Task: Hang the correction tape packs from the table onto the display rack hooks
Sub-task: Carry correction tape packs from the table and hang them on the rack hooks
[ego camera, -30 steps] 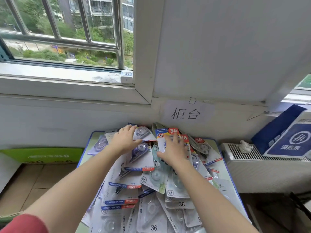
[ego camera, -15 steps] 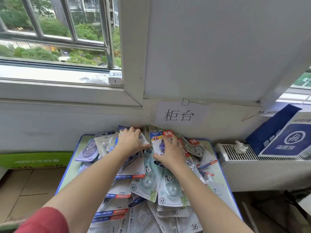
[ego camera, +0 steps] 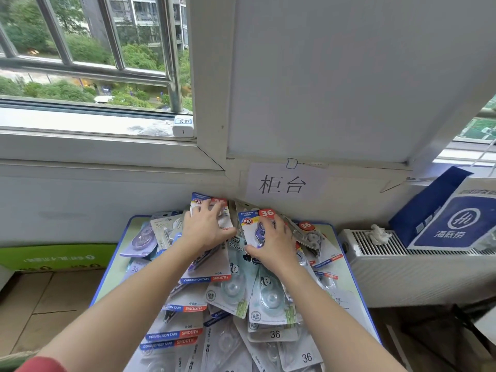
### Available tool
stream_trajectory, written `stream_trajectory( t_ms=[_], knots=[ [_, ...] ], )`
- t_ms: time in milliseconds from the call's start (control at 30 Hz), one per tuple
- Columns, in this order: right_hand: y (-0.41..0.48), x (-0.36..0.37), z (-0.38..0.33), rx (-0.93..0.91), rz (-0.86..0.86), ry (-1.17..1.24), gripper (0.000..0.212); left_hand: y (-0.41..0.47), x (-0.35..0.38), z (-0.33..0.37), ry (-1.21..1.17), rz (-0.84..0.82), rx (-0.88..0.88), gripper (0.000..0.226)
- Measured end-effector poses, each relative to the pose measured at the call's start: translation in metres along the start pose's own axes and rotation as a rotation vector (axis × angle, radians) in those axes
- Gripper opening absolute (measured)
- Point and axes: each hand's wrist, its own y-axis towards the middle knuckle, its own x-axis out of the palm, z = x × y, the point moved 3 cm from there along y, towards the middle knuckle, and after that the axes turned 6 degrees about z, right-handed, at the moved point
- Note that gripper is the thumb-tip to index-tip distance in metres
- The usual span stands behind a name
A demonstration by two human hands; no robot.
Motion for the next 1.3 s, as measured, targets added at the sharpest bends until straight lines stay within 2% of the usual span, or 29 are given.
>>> stream_trajectory(
  t_ms=[133,233,300,400,500,733,867,1033,1300],
  knots=[
    [-0.006,-0.004,0.004,-0.009,0.002,0.029,0.084,-0.038,-0.006,-0.007,0.047,-0.099,0.068,0.104],
    [-0.012,-0.003,0.007,-0.013,0.003,0.024,0.085,-0.057,0.001,-0.013,0.156,-0.195,0.106,0.095],
    [-0.017,-0.002,0.009,-0.010,0.006,0.006,0.084,-0.056,0.001,-0.013,0.118,-0.211,0.077,0.095],
    [-0.021,-0.001,0.012,0.011,0.014,-0.010,0.086,-0.044,0.004,-0.004,-0.028,-0.109,-0.041,0.089],
    [-0.025,0.000,0.014,0.023,0.021,-0.006,0.087,-0.038,0.010,0.002,-0.016,-0.014,-0.143,0.086],
    [-0.040,-0.009,0.018,0.065,0.069,-0.001,0.086,-0.037,0.014,-0.012,-0.038,-0.020,-0.230,0.078],
    [-0.058,-0.011,0.022,0.073,0.112,0.032,0.084,-0.045,0.007,-0.009,-0.017,0.033,-0.201,0.066],
    [-0.087,-0.024,0.035,0.087,0.187,0.045,0.076,-0.067,-0.006,0.016,-0.064,0.237,-0.063,0.069],
    [-0.173,-0.042,0.100,0.210,0.274,0.071,0.083,-0.138,0.009,0.103,-0.105,0.161,0.067,0.087]
  ],
)
